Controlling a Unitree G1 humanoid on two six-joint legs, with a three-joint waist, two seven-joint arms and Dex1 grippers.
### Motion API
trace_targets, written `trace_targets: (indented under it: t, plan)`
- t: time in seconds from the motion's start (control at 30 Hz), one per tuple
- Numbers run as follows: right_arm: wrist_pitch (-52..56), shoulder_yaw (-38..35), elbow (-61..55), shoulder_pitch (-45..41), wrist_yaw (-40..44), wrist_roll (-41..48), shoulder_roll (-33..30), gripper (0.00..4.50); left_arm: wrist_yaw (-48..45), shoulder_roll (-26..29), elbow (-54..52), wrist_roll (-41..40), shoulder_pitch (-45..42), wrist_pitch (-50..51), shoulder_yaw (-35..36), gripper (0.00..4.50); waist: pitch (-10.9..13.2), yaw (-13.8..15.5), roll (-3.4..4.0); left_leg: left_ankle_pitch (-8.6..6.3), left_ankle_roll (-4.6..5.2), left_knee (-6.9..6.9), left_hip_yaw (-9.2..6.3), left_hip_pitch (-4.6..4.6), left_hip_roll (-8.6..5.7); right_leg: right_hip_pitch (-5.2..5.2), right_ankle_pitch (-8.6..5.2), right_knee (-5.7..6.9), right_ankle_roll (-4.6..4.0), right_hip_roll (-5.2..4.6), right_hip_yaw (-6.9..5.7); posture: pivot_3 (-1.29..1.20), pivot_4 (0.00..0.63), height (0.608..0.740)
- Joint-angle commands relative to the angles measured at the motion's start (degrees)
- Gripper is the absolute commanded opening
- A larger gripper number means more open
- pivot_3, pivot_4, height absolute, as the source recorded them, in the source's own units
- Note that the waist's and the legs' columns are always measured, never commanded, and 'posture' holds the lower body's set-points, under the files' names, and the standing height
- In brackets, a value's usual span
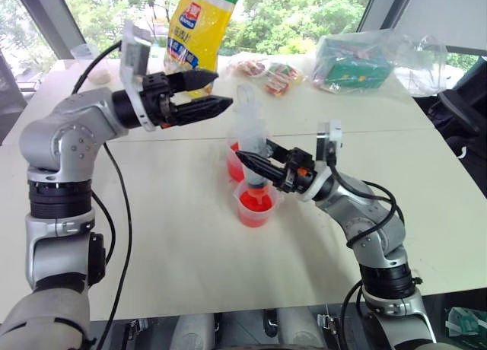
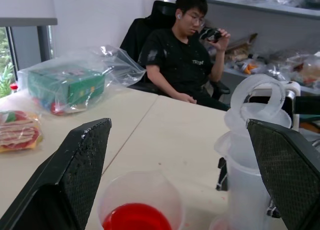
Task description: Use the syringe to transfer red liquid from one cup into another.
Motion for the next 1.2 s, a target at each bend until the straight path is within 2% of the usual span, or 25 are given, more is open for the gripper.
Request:
trace_targets:
  t: [0.03,0.33,0.37,0.43,0.67,1.2]
  plan:
    - [-1.9,0.6,-0.9,0.2,0.8,-0.8,-0.1,1.36,-0.1,-0.1,-1.4,-1.8,-2.4,-0.2,1.5,4.46,0.0,0.0,0.00,0.00,0.00,0.00,0.00,0.00,0.00,0.00,0.00,0.00,0.00,0.00,0.00,0.00,0.150,0.740]
    - [-2.2,1.1,-0.8,0.3,1.2,-1.7,-0.1,1.36,0.3,-4.5,0.2,0.8,-3.7,-3.1,-2.2,4.46,0.0,0.1,0.00,0.00,0.00,0.01,0.00,0.00,-0.02,0.02,0.00,-0.01,0.00,-0.01,0.00,0.00,0.150,0.740]
    - [-2.2,1.0,-0.8,0.2,1.2,-1.7,-0.2,1.36,0.3,-4.8,0.1,1.2,-3.6,-3.5,-2.6,4.23,0.0,0.1,0.00,0.00,0.00,0.01,0.00,0.00,-0.02,0.02,0.00,-0.01,0.00,-0.01,0.00,0.00,0.150,0.740]
    - [-2.1,0.8,-0.8,0.0,1.2,-1.6,-0.2,1.36,0.0,-5.4,-0.1,1.4,-3.4,-3.7,-3.1,3.62,0.0,0.0,0.00,0.00,0.00,0.01,0.01,0.00,-0.02,0.02,0.00,-0.01,0.00,-0.01,0.00,0.00,0.150,0.740]
    - [-2.1,0.3,-0.7,-0.7,1.1,-1.6,-0.4,1.36,-0.6,-6.7,-0.9,0.9,-3.2,-3.4,-3.9,0.05,0.0,0.1,0.00,0.00,0.00,0.01,0.00,0.01,-0.01,0.02,0.00,0.00,0.00,0.00,0.00,0.00,0.150,0.740]
    - [1.2,-3.0,-2.4,-5.8,-1.8,3.1,0.4,1.36,-2.9,-6.0,-5.5,1.9,1.1,-3.2,-7.9,0.05,0.0,0.1,0.00,0.00,0.00,0.01,-0.01,0.00,-0.01,0.02,0.00,-0.01,0.00,0.00,0.00,0.00,0.150,0.740]
